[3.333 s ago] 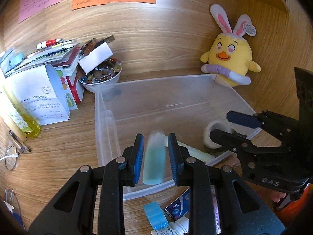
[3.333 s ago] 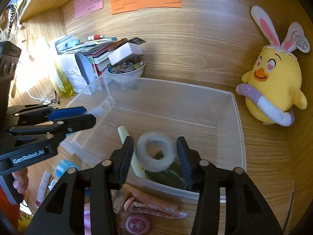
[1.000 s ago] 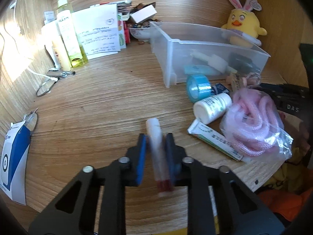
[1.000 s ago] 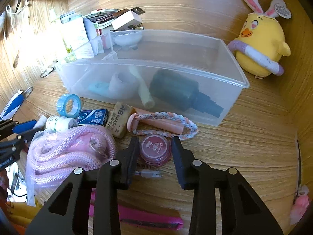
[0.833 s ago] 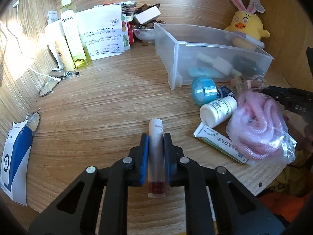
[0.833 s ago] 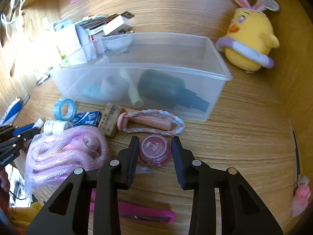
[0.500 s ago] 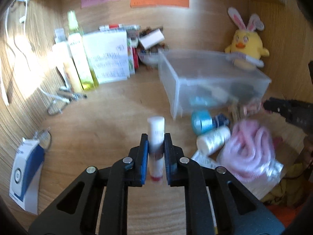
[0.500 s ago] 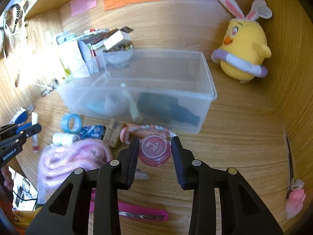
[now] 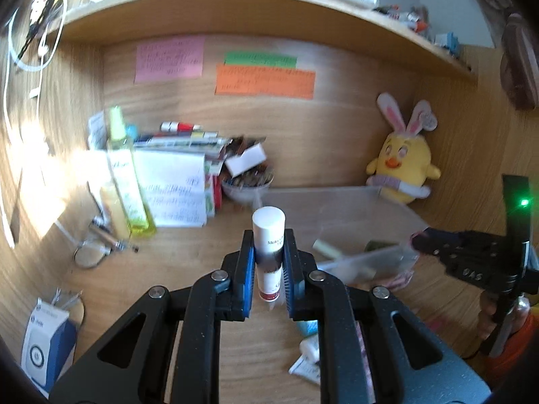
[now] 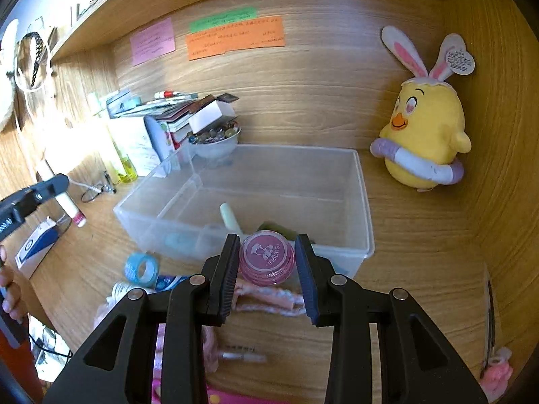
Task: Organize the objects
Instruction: 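Place the jar and lip balm into the clear box, opening both tools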
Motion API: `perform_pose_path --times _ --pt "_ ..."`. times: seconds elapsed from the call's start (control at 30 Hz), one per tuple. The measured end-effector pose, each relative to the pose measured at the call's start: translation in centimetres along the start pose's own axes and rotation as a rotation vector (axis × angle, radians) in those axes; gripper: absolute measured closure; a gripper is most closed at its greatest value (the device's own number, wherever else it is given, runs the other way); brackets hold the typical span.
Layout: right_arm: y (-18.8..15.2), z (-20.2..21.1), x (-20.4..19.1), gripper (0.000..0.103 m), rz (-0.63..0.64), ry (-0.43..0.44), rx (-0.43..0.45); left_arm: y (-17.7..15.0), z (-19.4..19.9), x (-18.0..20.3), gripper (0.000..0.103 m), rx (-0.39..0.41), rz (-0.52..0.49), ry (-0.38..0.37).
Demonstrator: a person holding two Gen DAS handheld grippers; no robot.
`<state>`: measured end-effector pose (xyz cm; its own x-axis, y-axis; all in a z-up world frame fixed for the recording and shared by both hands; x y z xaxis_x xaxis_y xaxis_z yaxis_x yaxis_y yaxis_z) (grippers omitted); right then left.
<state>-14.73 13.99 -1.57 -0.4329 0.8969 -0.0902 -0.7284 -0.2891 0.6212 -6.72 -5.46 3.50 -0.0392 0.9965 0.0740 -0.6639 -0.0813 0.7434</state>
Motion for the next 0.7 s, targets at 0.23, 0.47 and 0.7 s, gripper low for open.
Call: perform_pose_path --times 0.23,0.47,0.7 --pt "2.8 -0.5 -0.1 0.072 0.020 0.005 0.017 2.3 -2.0 1.1 0.088 -0.015 -0.004 -0.063" --pt "3.7 -3.1 -0.8 0.072 0.037 0.034 -0.042 3.3 -5.7 2.0 0.088 -0.095 0.000 -0.123" --pt "3.5 -5.5 -1.0 0.072 0.026 0.067 -0.105 2.8 -9.3 2.3 0.089 -0.185 -0.004 -0.122"
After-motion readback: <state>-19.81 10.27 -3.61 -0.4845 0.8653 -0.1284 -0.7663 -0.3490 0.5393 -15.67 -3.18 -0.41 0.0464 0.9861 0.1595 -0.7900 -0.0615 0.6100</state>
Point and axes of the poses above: each gripper's, at about its wrist camera, not at the fingertips, and z roughly against the way its jaws point, x to its right, y to its top, the point moved 6 cm from there along -z, roughly the way its jaws point, and after that the axes turned 15 degrees about -x, right-handed, at the moved point
